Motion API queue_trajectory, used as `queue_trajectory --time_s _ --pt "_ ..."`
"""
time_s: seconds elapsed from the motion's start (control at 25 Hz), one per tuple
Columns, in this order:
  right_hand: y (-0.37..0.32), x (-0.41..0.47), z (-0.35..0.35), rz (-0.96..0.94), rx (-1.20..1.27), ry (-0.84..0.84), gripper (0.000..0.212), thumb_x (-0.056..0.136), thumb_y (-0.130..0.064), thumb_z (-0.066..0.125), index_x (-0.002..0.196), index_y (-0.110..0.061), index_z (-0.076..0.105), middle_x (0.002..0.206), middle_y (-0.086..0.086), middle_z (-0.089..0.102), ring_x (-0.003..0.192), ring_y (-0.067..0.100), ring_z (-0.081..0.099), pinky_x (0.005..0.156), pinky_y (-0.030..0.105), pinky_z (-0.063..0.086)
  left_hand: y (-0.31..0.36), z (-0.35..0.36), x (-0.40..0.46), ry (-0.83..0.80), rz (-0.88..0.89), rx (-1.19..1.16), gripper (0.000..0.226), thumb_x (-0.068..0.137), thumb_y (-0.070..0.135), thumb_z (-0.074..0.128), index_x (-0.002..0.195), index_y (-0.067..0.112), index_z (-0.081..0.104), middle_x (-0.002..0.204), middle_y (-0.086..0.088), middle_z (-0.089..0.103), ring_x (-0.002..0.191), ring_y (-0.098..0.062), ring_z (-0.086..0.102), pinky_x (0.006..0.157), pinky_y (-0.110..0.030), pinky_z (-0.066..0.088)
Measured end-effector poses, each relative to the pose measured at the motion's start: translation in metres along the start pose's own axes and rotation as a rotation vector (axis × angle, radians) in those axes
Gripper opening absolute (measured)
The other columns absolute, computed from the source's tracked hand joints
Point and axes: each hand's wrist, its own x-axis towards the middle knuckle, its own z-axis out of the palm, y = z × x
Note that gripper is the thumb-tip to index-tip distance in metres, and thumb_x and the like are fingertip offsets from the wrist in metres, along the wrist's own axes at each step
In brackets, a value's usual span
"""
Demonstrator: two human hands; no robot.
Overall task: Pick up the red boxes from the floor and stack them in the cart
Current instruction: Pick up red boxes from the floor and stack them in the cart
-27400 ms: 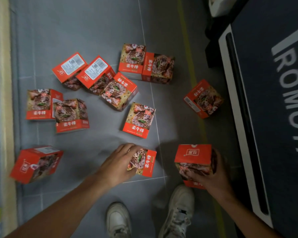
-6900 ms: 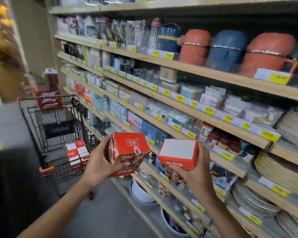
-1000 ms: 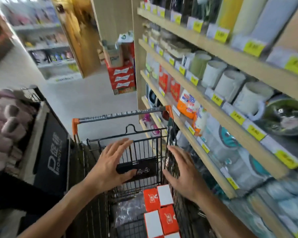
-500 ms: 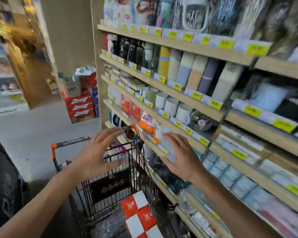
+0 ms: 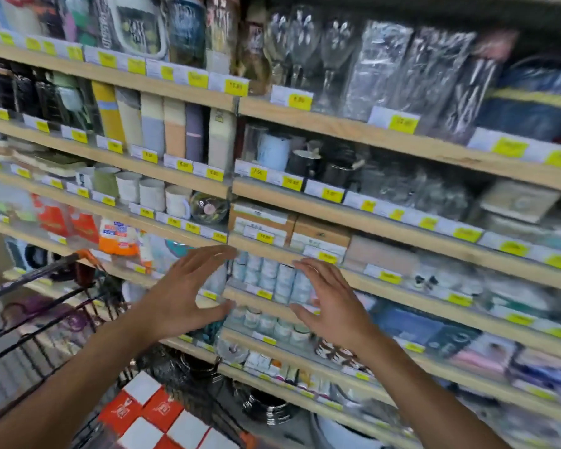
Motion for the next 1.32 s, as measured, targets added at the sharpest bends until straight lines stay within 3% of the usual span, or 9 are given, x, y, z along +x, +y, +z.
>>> queue_trajectory --time_s 0.12,0.24,0.36,0.52,0.72,0.88,1.08,1.2,1.32 --pt "0.045 -0.056 -0.040 0.093 -0.043 0.067 0.069 0.093 -0.049 0.062 0.154 -0.028 0.038 0.155 -0.006 0.039 0.143 0.020 0.035 0.116 0.042 0.037 0.051 0.044 0.041 -0.074 0.097 -0.025 0.080 0.086 0.076 0.045 0.155 0.044 0.022 0.162 0.020 0.019 0.151 -0.007 0.017 0.120 -0.040 0.025" --pt "0.100 -0.136 -0.085 0.225 -0.100 0.091 0.072 0.093 -0.059 0.054 0.156 -0.031 0.033 0.157 -0.007 0.035 0.146 0.020 0.030 0.119 0.041 0.033 0.119 0.102 0.081 -0.123 0.236 -0.020 0.075 0.088 0.076 0.043 0.154 0.043 0.026 0.160 0.022 0.021 0.147 0.000 0.016 0.119 -0.032 0.021" --pt "0.152 -0.223 -0.130 0.344 -0.162 0.091 0.077 0.093 -0.072 0.039 0.157 -0.032 0.031 0.158 -0.005 0.034 0.148 0.021 0.029 0.119 0.043 0.033 0.196 0.163 0.115 -0.194 0.334 0.020 0.077 0.090 0.078 0.036 0.155 0.037 0.030 0.162 0.014 0.023 0.152 -0.010 0.014 0.123 -0.040 0.017" --pt "0.213 -0.338 -0.183 0.479 -0.263 0.100 0.073 0.096 -0.072 0.037 0.155 -0.028 0.038 0.158 0.000 0.039 0.146 0.028 0.034 0.118 0.048 0.033 0.303 0.236 0.158 -0.311 0.470 0.078 0.082 0.089 0.085 0.019 0.155 0.038 0.029 0.162 0.009 0.025 0.153 -0.022 0.015 0.124 -0.051 0.012" --pt "0.255 -0.463 -0.232 0.689 -0.313 0.142 0.070 0.097 -0.072 0.038 0.153 -0.029 0.043 0.155 -0.001 0.043 0.144 0.029 0.036 0.116 0.049 0.035 0.425 0.314 0.191 -0.405 0.617 -0.004 0.091 0.081 0.090 0.005 0.154 0.041 0.029 0.163 0.015 0.018 0.154 -0.015 0.006 0.124 -0.039 -0.007" --pt "0.273 -0.543 -0.262 0.918 -0.346 0.177 0.067 0.098 -0.075 0.034 0.152 -0.036 0.040 0.157 -0.007 0.040 0.148 0.022 0.028 0.120 0.046 0.029 0.507 0.371 0.211 -0.476 0.771 -0.055 0.084 0.085 0.088 0.007 0.153 0.044 0.030 0.163 0.012 0.023 0.154 -0.015 0.007 0.125 -0.044 -0.002" --pt "0.287 -0.608 -0.279 1.172 -0.363 0.175 0.065 0.098 -0.074 0.033 0.151 -0.037 0.044 0.157 -0.007 0.042 0.149 0.020 0.027 0.123 0.041 0.020 0.585 0.447 0.241 -0.571 0.929 -0.124 0.086 0.083 0.087 0.006 0.154 0.044 0.028 0.160 0.019 0.019 0.153 -0.012 0.004 0.124 -0.039 -0.005" --pt "0.298 -0.644 -0.292 1.315 -0.410 0.181 0.068 0.098 -0.075 0.029 0.150 -0.035 0.046 0.154 -0.006 0.046 0.147 0.018 0.031 0.122 0.037 0.020 0.637 0.500 0.265 -0.621 1.054 -0.227 0.091 0.084 0.088 0.006 0.152 0.037 0.038 0.158 0.012 0.032 0.151 -0.016 0.015 0.123 -0.040 0.008" --pt "0.299 -0.676 -0.305 1.478 -0.460 0.230 0.075 0.095 -0.078 0.022 0.146 -0.032 0.051 0.149 -0.005 0.051 0.143 0.019 0.037 0.121 0.036 0.024 0.693 0.547 0.278 -0.680 1.178 -0.306 0.092 0.083 0.088 0.010 0.151 0.034 0.040 0.157 0.012 0.033 0.148 -0.013 0.015 0.119 -0.032 0.007"
